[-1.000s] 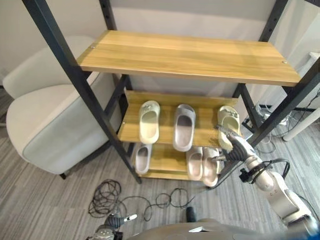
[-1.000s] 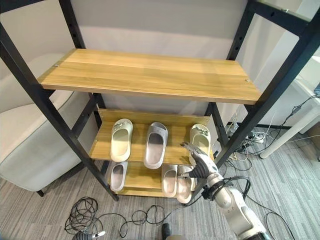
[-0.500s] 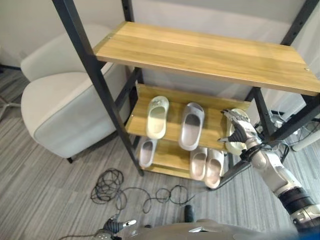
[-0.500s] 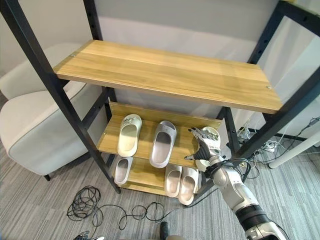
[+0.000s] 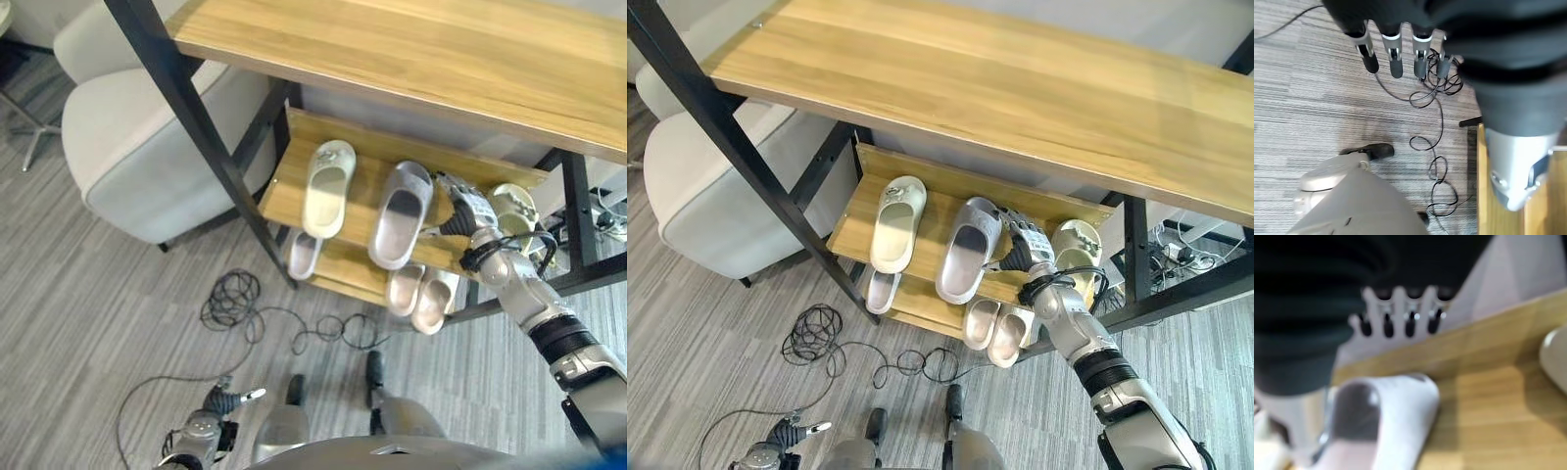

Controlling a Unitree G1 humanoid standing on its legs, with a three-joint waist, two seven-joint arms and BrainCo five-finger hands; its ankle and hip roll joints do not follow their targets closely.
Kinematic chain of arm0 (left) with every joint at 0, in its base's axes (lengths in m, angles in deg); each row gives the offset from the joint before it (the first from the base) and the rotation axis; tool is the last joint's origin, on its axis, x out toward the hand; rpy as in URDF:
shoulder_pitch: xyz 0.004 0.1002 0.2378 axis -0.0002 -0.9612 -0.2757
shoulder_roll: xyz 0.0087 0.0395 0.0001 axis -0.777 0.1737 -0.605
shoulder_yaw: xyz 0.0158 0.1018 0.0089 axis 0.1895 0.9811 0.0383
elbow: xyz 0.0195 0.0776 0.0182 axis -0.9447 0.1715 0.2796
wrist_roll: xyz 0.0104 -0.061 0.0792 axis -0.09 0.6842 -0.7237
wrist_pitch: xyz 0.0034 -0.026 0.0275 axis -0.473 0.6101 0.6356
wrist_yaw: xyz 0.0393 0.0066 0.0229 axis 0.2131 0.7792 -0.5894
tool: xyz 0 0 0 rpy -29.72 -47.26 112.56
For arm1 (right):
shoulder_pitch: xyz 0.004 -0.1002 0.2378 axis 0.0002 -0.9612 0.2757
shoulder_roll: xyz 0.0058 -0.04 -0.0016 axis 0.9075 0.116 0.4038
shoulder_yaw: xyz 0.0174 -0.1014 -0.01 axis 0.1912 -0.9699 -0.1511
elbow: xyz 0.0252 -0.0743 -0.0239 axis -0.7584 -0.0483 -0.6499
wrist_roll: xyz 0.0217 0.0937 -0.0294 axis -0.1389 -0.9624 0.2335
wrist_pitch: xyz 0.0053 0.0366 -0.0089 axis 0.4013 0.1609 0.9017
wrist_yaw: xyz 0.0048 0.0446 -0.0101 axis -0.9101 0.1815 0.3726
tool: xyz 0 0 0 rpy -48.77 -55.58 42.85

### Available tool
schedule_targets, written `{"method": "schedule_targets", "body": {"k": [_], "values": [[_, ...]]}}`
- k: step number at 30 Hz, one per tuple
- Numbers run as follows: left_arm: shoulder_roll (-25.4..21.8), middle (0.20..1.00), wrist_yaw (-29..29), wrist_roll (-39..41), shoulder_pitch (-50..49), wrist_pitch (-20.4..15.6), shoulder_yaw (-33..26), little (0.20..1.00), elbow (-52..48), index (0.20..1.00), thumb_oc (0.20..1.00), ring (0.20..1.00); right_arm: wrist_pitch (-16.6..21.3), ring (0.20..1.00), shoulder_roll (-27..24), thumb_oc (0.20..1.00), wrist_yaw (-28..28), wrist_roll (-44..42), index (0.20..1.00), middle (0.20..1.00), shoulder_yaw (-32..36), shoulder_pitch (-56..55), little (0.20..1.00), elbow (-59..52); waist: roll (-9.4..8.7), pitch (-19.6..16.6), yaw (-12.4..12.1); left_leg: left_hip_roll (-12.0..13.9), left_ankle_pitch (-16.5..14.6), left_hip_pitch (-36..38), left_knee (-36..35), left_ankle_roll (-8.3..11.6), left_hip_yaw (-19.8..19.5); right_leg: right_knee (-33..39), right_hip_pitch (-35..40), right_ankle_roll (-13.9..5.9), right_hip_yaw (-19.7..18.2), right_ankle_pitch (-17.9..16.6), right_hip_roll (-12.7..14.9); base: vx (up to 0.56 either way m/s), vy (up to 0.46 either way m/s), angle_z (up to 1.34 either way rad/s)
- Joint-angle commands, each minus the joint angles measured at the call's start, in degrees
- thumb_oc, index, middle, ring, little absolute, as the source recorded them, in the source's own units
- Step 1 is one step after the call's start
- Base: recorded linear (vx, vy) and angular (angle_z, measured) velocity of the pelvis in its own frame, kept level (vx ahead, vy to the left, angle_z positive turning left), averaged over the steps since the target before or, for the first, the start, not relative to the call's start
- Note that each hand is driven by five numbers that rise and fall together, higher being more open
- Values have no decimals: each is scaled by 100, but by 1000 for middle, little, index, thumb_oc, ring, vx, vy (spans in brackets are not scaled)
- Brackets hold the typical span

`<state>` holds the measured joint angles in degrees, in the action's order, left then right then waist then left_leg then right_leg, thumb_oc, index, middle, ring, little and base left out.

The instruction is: Arrange the slippers neatly on the shoe rack.

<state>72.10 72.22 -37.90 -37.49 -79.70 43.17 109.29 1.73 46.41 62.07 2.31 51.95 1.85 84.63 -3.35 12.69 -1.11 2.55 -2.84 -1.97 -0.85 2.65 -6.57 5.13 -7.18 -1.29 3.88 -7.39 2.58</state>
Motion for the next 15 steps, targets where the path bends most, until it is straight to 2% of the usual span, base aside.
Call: {"method": "schedule_targets", "body": {"k": [1,7,15], "values": [[-203,1000,-150,204,226,-198,254,1000,-144,1000,1000,1000,90,1000,-85,1000,-361,-166,1000,1000,-5,596,1000,9,20,108,-137,-5,-170,-282,393,-52,55,-1321,-191,-411,-315,1056,154,-12,-5,9],[-219,1000,-242,325,338,-236,324,1000,-211,1000,1000,1000,-116,1000,-143,1000,-625,-2,1000,1000,-36,909,1000,454,38,246,-186,-43,-129,-488,452,-38,-16,-1403,-365,-425,-253,1052,176,-11,-2,4],[-248,1000,-300,417,423,-279,373,1000,-232,1000,1000,1000,-189,1000,-257,1000,-820,-189,1000,1000,-35,1344,1000,869,71,352,-254,-71,-58,-684,456,-29,-56,-1417,-524,-438,-214,1003,209,-18,3,6]]}}
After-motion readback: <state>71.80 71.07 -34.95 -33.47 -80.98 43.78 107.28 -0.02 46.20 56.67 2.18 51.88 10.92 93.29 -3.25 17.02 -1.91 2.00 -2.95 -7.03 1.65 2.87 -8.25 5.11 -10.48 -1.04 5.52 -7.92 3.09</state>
